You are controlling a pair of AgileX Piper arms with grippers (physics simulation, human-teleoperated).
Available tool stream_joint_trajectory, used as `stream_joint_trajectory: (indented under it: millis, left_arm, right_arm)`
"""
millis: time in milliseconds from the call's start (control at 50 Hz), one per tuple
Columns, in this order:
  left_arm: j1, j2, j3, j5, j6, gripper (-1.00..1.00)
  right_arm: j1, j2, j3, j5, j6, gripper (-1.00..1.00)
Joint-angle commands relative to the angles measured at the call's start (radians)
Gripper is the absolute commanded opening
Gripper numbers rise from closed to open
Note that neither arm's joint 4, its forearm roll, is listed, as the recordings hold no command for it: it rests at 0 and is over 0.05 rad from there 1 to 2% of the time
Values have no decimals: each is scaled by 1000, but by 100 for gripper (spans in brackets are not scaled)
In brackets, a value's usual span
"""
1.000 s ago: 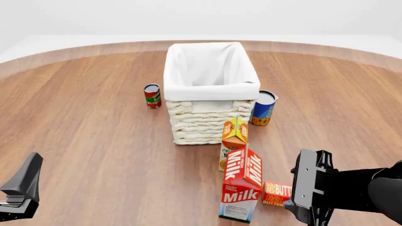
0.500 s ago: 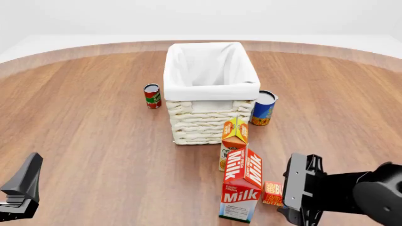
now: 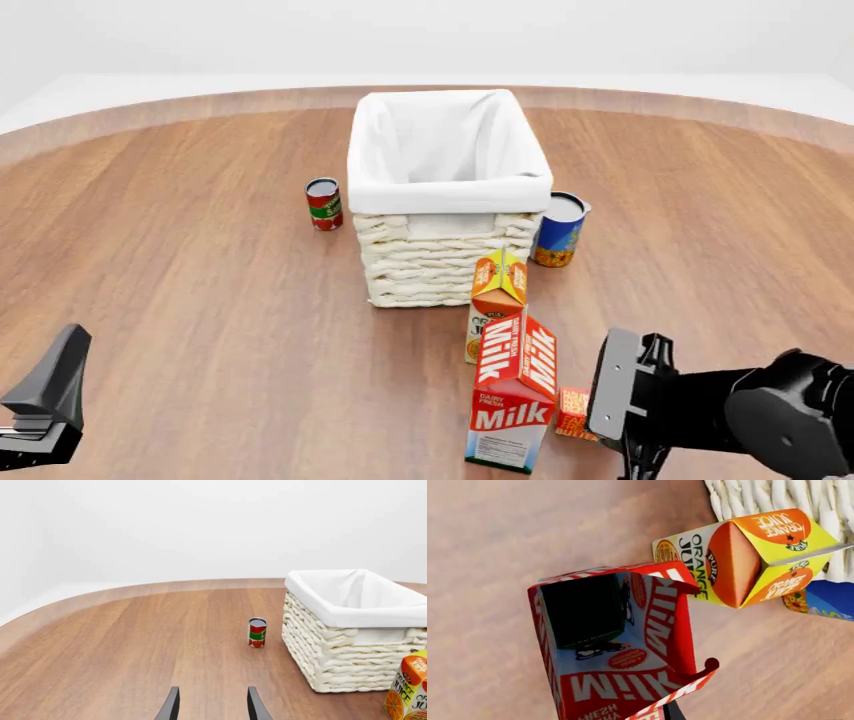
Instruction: Pick up the butter and put it in the basket.
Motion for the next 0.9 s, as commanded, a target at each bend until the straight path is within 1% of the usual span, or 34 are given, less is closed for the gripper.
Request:
stream_joint_trajectory:
  millis: [20,100,260,300,380,400,440,580,740,840,900]
  left_arm:
    - [0,0,0,0,0,100]
    - [0,0,0,0,0,100]
    - [0,0,0,0,0,100]
    - [0,0,0,0,0,100]
    - [0,0,0,0,0,100]
    - [0,0,0,0,0,100]
    - [0,0,0,0,0,100]
    - [0,0,0,0,0,100]
    - [0,0,0,0,0,100]
    - [0,0,0,0,0,100]
    - [0,0,0,0,0,100]
  right_arm:
    - [19,24,20,-1,13,-100]
    - [26,9,18,17,22,-100]
    - [12,-27,15,45,6,-100]
    - [15,-46,14,66,9,-100]
    - [0,-75,10,93,-7,-100]
    - [-13,-91,7,104,-20,-100]
    - [-16,-120,5,136,-21,-100]
    - [-72,-239,8,235,-66,-100]
    - [-109,-356,1,327,-100,-100]
    - [-119,-408,-9,358,-111,-100]
    - [-114,-441,-44,379,-99,-100]
